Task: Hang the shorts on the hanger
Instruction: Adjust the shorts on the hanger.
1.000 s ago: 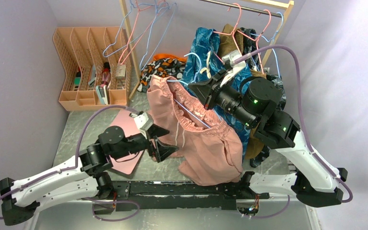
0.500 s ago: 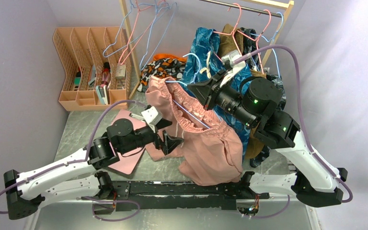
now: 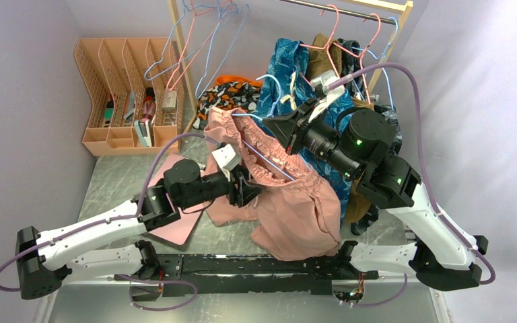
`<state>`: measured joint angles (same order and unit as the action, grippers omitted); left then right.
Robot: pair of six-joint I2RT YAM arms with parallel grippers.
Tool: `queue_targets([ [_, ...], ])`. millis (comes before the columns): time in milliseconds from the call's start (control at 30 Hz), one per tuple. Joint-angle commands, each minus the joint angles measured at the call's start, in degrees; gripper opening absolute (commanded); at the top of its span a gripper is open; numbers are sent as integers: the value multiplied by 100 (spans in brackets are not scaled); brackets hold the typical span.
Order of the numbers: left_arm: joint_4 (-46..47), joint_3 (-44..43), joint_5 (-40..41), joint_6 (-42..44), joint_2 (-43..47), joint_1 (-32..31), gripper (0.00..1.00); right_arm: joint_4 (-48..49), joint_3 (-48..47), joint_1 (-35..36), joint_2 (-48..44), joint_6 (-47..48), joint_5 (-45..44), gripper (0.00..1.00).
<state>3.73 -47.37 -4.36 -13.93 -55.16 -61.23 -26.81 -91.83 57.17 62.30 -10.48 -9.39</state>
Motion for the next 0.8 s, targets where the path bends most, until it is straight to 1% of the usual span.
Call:
queue_targets([
  [0,304,-218,-123,-39,-140,-20,51,422,-166,-1,-23,-59,47,0],
  [100,290,-237,-108,-57,-235,-20,35,450,-142,4,-63,-53,17,0],
  [200,263,-198,-182,-64,-280,-20,10,493,-116,4,-107,-51,-9,0],
  [233,242,-176,-199,-84,-277,-25,7,541,-103,4,-132,-43,-23,0],
  [433,334,269,-333,-380,-50,-20,7,920,11,-2,-324,-9,-81,0],
  [633,350,889,-128,-654,271,-20,7,1034,-109,-1,-325,50,-34,0],
  [667,318,959,-71,-861,308,-20,7,1041,-116,3,-324,57,-22,0],
  [767,318,1193,23,-1004,428,-20,7,1094,-116,2,-339,46,-5,0],
])
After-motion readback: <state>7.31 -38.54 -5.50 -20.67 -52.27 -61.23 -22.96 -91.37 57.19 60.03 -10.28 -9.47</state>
